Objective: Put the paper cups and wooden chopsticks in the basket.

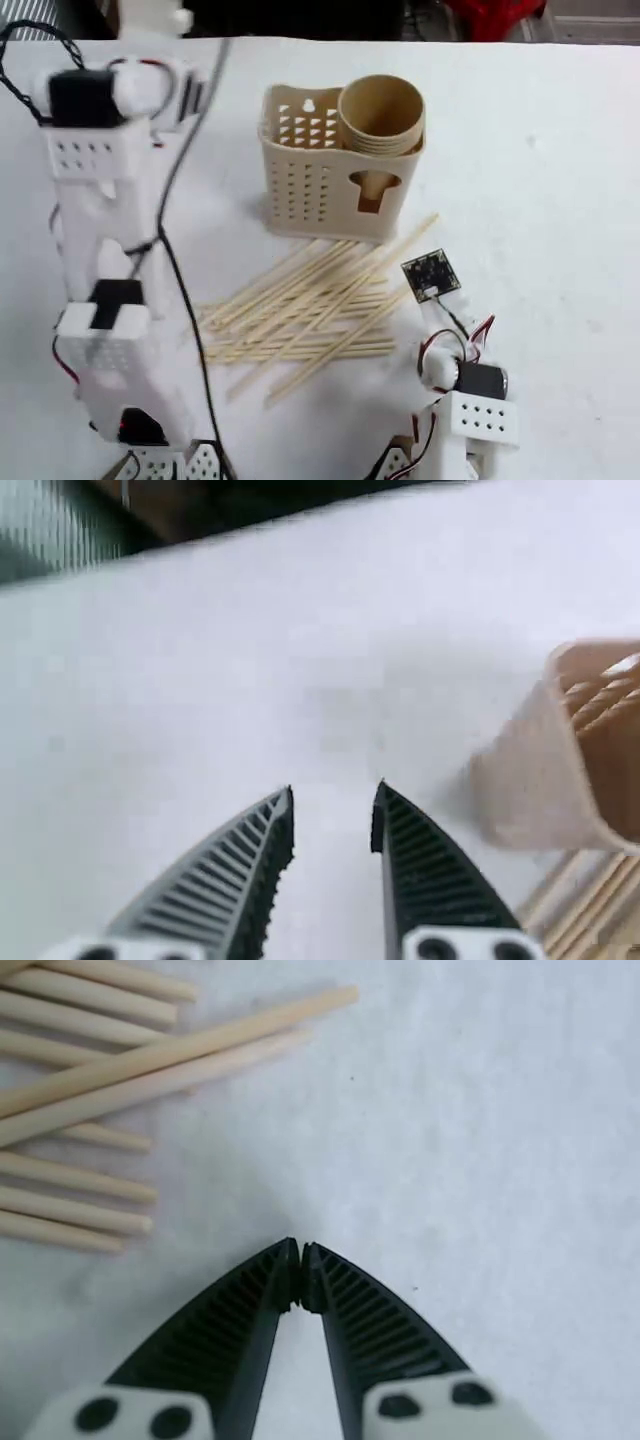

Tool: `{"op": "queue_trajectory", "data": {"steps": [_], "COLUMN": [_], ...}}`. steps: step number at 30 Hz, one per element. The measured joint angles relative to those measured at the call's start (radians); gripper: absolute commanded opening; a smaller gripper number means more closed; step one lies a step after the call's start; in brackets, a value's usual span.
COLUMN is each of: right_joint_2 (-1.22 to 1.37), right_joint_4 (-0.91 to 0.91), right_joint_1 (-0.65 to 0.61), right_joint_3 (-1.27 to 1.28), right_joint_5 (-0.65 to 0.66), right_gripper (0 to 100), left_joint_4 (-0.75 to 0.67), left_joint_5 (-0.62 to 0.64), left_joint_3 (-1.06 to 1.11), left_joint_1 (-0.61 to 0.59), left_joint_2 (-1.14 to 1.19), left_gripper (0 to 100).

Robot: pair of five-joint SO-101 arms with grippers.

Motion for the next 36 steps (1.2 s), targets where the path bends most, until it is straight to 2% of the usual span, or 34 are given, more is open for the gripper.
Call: {"op": "queue_trajectory", "data": {"steps": [4,10,13,19,22,26,28,32,36], "right_joint_2": [0.0,0.003,0.009,0.072,0.198,0.376,0.425,0.443,0.443], "right_joint_4": [-0.012,-0.021,-0.008,0.247,0.358,0.376,0.342,0.278,0.259], "right_joint_1": [0.0,0.0,-0.032,-0.239,-0.39,-0.597,-0.657,-0.692,-0.658], "right_joint_3": [0.0,-0.08,-0.152,-0.42,-0.539,-0.562,-0.554,-0.479,-0.448], "right_joint_5": [0.028,0.068,0.068,0.068,0.107,0.264,0.362,0.635,0.858], "right_gripper": [2.2,2.2,6.9,22.1,24.8,24.7,24.9,25.1,25.1], "left_joint_4": [-0.057,-0.324,-0.446,-0.628,-0.692,-0.713,-0.718,-0.72,-0.752], "left_joint_5": [0.149,0.278,0.318,0.327,0.327,0.327,0.327,0.327,0.327], "left_joint_3": [0.354,0.761,0.873,0.991,1.046,1.06,1.065,1.066,1.071], "left_joint_1": [-0.044,-0.086,-0.115,-0.163,-0.163,-0.164,-0.164,-0.164,-0.164], "left_joint_2": [0.002,0.002,0.002,0.002,0.002,0.002,0.002,0.002,0.002], "left_gripper": [15,15,15,15,15,15,15,15,15]}}
